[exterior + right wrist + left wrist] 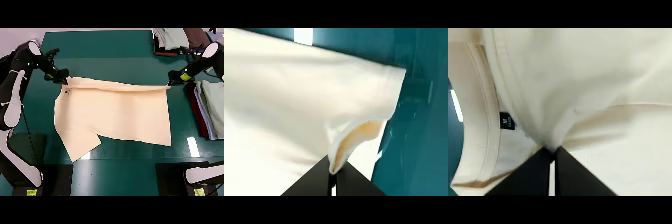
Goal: Fold the shirts.
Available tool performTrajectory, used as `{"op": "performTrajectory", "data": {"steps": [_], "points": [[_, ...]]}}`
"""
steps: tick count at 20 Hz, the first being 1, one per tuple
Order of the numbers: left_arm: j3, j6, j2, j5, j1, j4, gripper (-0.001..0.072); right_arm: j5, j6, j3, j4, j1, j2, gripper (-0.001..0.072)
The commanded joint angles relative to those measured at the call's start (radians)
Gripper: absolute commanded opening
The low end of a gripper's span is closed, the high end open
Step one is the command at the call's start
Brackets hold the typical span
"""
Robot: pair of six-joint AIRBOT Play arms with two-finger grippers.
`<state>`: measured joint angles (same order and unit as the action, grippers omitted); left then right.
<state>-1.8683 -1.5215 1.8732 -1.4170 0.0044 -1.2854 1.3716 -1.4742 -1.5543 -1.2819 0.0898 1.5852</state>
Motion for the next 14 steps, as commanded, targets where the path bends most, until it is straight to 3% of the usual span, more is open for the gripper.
{"op": "performTrajectory", "data": {"steps": [1,2,3,8,14], "points": [[0.058,-0.024,0.002,-0.03,0.004,-0.055,0.0171,-0.065,-0.003,0.135,0.037,-0.007,-0.051,0.0023],[0.057,-0.024,-0.006,-0.043,0.007,-0.086,0.0512,-0.072,-0.002,0.146,0.048,-0.007,-0.06,0.0186],[0.056,-0.026,-0.018,-0.061,0.011,-0.112,0.056,-0.073,-0.003,0.148,0.058,-0.004,-0.068,0.0404],[0.194,-0.034,-0.207,-0.052,0.043,-0.146,0.0541,-0.019,0.025,0.15,0.06,0.044,-0.187,0.036],[0.929,-0.098,-0.734,0.163,0.046,-0.156,0.0541,0.109,0.069,0.15,0.06,0.013,-0.344,0.0359]]}}
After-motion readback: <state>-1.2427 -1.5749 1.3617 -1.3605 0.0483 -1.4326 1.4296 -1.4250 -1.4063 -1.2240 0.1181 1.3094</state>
